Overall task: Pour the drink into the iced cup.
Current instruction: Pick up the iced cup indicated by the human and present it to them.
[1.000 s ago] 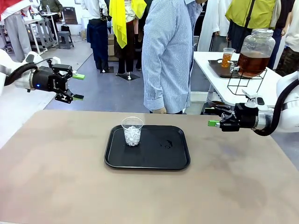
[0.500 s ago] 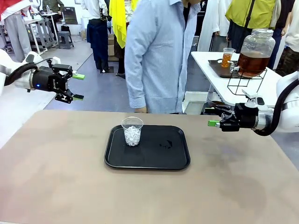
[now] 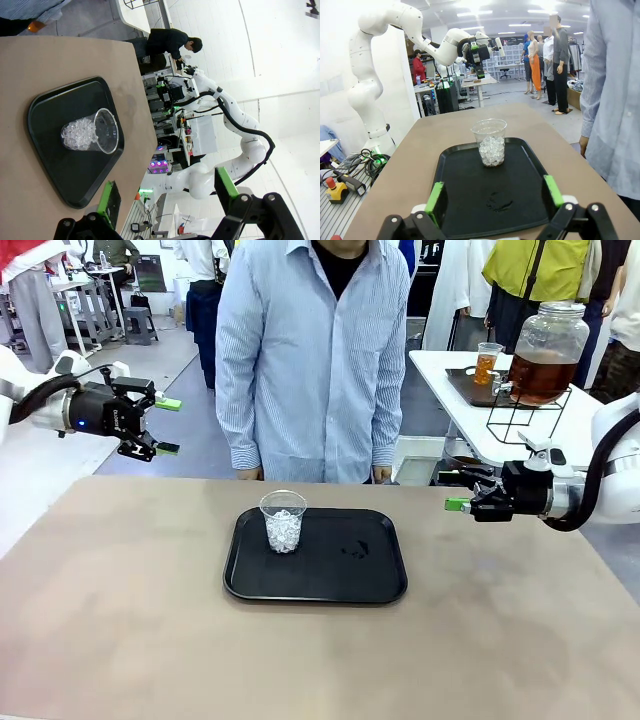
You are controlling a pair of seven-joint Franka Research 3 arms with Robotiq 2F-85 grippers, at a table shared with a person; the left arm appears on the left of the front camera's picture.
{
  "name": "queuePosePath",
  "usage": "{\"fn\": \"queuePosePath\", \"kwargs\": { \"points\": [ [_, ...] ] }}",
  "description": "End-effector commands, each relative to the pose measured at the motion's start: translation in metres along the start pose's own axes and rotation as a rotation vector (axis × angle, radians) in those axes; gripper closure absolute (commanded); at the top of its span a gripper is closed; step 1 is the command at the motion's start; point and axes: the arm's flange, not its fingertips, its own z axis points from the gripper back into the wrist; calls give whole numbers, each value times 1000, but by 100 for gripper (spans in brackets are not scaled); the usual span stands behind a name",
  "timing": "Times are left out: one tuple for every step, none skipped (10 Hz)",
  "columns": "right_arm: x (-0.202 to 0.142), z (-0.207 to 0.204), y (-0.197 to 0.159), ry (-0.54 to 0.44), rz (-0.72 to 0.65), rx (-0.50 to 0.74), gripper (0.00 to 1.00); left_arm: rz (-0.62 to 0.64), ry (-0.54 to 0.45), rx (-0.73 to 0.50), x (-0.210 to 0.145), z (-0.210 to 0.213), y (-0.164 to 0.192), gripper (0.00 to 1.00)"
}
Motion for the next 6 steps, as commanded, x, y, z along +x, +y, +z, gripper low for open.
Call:
{"fn": "queuePosePath", "kwargs": {
  "points": [
    [3,-2,-2,3,8,3,0,-2,-5,4,-3,0,-2,0],
    [3,-2,-2,3,8,3,0,-2,-5,4,-3,0,-2,0],
    [3,-2,-2,3,8,3,0,-2,-5,4,-3,0,-2,0],
    [3,-2,-2,3,8,3,0,-2,-5,4,-3,0,-2,0],
    [3,-2,-2,3,8,3,0,-2,-5,4,-3,0,-2,0],
    [3,-2,-2,3,8,3,0,-2,-5,4,-3,0,-2,0]
  ]
}}
